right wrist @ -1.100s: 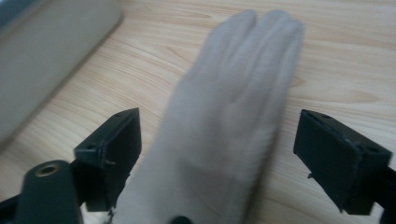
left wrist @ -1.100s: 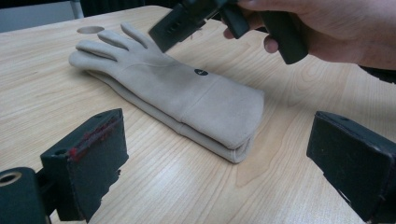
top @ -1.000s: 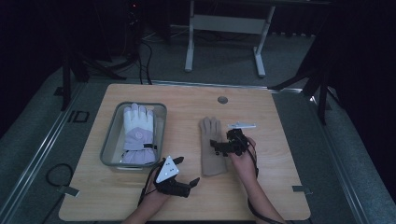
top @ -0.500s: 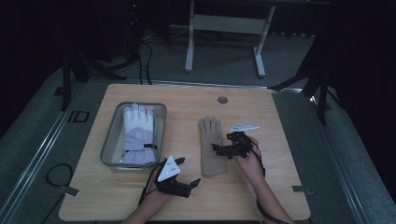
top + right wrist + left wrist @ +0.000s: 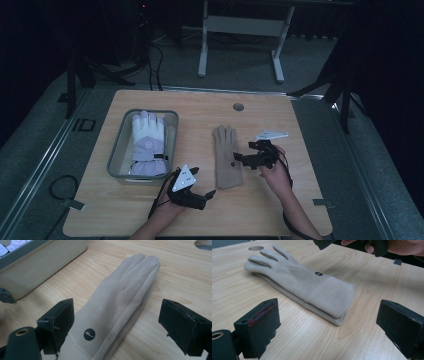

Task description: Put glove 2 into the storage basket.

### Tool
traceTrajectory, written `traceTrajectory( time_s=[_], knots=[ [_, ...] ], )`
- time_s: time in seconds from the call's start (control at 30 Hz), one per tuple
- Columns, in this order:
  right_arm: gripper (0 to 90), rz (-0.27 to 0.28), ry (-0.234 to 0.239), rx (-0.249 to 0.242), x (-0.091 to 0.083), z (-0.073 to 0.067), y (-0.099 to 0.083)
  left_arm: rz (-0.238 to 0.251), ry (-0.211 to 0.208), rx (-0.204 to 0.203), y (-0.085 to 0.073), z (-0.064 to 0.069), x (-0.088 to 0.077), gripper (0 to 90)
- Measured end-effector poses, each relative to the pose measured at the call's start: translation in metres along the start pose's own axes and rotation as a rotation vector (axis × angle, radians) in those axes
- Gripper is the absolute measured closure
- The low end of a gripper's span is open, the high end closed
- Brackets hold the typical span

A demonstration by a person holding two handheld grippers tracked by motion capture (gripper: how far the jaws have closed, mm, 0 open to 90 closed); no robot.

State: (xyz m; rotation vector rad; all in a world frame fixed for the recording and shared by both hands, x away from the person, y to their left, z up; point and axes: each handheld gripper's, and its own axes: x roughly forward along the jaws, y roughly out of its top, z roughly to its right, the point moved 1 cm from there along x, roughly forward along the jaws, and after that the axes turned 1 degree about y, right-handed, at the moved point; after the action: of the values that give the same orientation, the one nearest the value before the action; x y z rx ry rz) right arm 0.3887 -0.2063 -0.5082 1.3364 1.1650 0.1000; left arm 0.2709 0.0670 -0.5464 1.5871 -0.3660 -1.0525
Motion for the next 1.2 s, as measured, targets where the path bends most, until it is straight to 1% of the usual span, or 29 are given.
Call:
traceTrajectory(
  time_s=[0.1,0.13,0.17,0.23,0.27,0.3,0.33,0.37,0.4,0.47,0.5,0.53,0.57,0.6,0.63,0.7,0.73,0.8,0.83,0.87,0.93,0.97,1.0,1.07,1.1,1.13,1.17,1.2],
  knots=[
    [13.5,0.008,0.005,0.0,-0.001,0.001,0.0,0.007,-0.022,0.004,0.003,0.003,0.0,5.0],
    [13.5,0.01,0.011,-0.001,0.0,0.001,0.001,0.002,-0.03,0.011,0.004,0.004,0.0,5.0],
    [13.5,0.007,0.019,0.001,0.001,0.001,0.001,-0.007,-0.029,0.016,0.005,0.005,0.001,5.0],
    [13.3,0.004,0.03,0.02,0.003,0.001,0.001,-0.038,-0.024,0.035,0.007,0.009,0.002,5.0],
    [13.2,0.006,0.028,0.027,0.005,0.002,0.002,-0.054,-0.014,0.048,0.008,0.011,0.003,4.9],
    [12.9,-0.001,0.02,0.037,0.006,0.002,0.002,-0.056,-0.014,0.061,0.009,0.012,0.003,4.9],
    [11.9,0.002,0.02,0.041,0.008,0.002,0.003,-0.059,-0.025,0.07,0.01,0.013,0.004,4.9],
    [10.0,0.007,0.004,0.045,0.009,0.001,0.003,-0.064,-0.025,0.074,0.011,0.014,0.005,4.9],
    [10.1,0.011,-0.023,0.052,0.01,0.002,0.004,-0.07,-0.03,0.082,0.012,0.014,0.006,5.0],
    [10.1,0.007,-0.01,0.063,0.013,0.004,0.006,-0.083,-0.032,0.089,0.013,0.014,0.008,5.6],
    [10.1,0.009,-0.019,0.068,0.014,0.005,0.008,-0.085,-0.034,0.092,0.015,0.014,0.01,6.0],
    [11.2,0.003,-0.019,0.067,0.015,0.007,0.009,-0.092,-0.035,0.095,0.016,0.014,0.011,6.8],
    [14.7,0.004,-0.027,0.066,0.017,0.008,0.011,-0.088,-0.037,0.096,0.018,0.014,0.012,8.1],
    [15.9,0.005,-0.043,0.071,0.018,0.01,0.013,-0.086,-0.041,0.101,0.019,0.013,0.013,9.3],
    [18.9,0.0,-0.044,0.076,0.019,0.012,0.015,-0.082,-0.037,0.103,0.021,0.013,0.014,13.7],
    [21.7,-0.007,-0.037,0.091,0.023,0.016,0.018,-0.084,-0.054,0.108,0.024,0.013,0.018,14.8],
    [23.6,-0.015,-0.039,0.098,0.026,0.018,0.019,-0.094,-0.063,0.116,0.026,0.013,0.021,15.6],
    [24.7,-0.026,-0.027,0.116,0.033,0.021,0.022,-0.112,-0.074,0.141,0.029,0.016,0.028,16.7],
    [27.0,-0.037,-0.032,0.116,0.037,0.023,0.023,-0.122,-0.078,0.153,0.03,0.017,0.031,17.3],
    [27.4,-0.042,-0.038,0.119,0.041,0.024,0.024,-0.13,-0.086,0.167,0.032,0.019,0.035,17.3],
    [27.4,-0.059,-0.046,0.13,0.049,0.028,0.025,-0.158,-0.092,0.195,0.035,0.022,0.044,17.2],
    [27.4,-0.065,-0.046,0.139,0.053,0.03,0.026,-0.17,-0.102,0.205,0.035,0.022,0.048,17.2],
    [27.4,-0.072,-0.046,0.157,0.057,0.032,0.027,-0.183,-0.105,0.214,0.036,0.023,0.052,17.2],
    [27.2,-0.094,-0.04,0.18,0.066,0.035,0.027,-0.215,-0.117,0.222,0.035,0.023,0.061,17.2],
    [26.8,-0.1,-0.045,0.188,0.07,0.037,0.028,-0.227,-0.116,0.23,0.035,0.022,0.064,17.5],
    [26.0,-0.111,-0.044,0.196,0.074,0.038,0.028,-0.244,-0.119,0.24,0.035,0.021,0.067,20.2],
    [24.6,-0.119,-0.044,0.204,0.077,0.039,0.029,-0.262,-0.134,0.243,0.034,0.019,0.07,21.3],
    [24.5,-0.122,-0.037,0.21,0.08,0.04,0.029,-0.283,-0.137,0.251,0.034,0.019,0.074,23.7]
  ],
)
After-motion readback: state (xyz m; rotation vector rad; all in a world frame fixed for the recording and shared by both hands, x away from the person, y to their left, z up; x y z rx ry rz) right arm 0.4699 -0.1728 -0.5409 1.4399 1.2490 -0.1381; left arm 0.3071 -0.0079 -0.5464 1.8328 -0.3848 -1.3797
